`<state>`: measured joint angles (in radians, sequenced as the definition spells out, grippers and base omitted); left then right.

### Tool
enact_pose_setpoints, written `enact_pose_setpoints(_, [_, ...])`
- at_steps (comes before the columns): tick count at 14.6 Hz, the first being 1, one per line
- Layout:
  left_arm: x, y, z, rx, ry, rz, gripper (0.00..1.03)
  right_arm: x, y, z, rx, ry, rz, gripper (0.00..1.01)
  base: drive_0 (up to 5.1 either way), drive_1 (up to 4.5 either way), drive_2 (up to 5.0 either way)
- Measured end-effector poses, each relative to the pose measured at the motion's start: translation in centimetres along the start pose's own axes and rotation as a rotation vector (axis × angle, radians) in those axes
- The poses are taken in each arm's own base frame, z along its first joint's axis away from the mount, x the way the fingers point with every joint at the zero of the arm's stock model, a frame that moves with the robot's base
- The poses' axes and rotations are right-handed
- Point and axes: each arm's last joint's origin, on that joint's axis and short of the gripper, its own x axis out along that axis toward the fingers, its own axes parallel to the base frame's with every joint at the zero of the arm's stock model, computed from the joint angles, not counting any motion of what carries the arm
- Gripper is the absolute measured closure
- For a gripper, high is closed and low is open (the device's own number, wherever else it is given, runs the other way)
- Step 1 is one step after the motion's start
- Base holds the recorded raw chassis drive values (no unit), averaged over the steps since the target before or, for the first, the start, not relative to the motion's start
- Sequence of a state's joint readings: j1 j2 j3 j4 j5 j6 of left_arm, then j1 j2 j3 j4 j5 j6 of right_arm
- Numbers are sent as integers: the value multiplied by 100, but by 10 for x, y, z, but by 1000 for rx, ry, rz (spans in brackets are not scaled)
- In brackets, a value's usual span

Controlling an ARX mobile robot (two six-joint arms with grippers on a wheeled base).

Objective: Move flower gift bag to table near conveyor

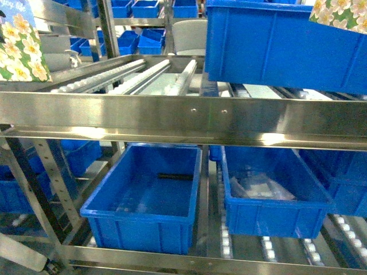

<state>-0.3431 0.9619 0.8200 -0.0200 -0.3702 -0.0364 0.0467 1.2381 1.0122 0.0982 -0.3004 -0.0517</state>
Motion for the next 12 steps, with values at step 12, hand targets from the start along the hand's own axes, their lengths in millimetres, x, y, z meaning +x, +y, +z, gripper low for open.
enact_pose_setpoints(12, [0, 0, 0, 1, 2, 1, 101, 1, 0, -1, 1, 4, 4, 99, -498, 244, 244])
